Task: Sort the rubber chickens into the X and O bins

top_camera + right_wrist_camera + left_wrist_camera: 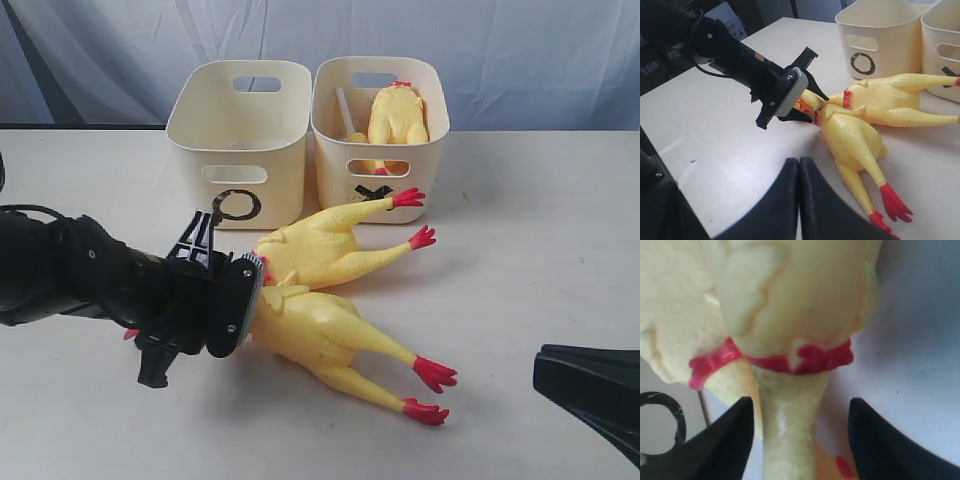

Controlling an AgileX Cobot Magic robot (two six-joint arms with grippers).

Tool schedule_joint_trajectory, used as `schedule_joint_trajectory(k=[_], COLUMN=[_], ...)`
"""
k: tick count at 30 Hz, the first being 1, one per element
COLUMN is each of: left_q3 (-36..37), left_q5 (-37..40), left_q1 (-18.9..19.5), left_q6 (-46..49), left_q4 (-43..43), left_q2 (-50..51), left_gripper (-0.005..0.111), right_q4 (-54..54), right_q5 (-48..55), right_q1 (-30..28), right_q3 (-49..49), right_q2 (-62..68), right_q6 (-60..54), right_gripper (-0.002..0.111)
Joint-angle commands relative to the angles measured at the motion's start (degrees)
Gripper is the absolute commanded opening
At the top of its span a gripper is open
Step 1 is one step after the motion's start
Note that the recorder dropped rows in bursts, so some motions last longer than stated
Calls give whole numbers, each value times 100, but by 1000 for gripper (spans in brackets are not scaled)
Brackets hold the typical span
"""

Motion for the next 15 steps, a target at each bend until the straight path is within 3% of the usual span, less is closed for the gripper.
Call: schedule_joint_trajectory(k=[1, 6, 15], left_q3=[-35, -35, -35], left_q5=[-16, -266, -269], left_q1=[-39, -64, -64], left_q6=[180, 180, 180], left_q4=[-6, -6, -6], left_q2=[199, 249, 249], left_gripper=[54, 46, 4], right_q4=[30, 30, 30], right_q5=[-36, -36, -36], right_q1=[-31, -31, -31], right_q3=[28, 28, 28], right_q2=[-34, -34, -34], right_q6=[-17, -17, -17], right_gripper=[-1, -1, -1])
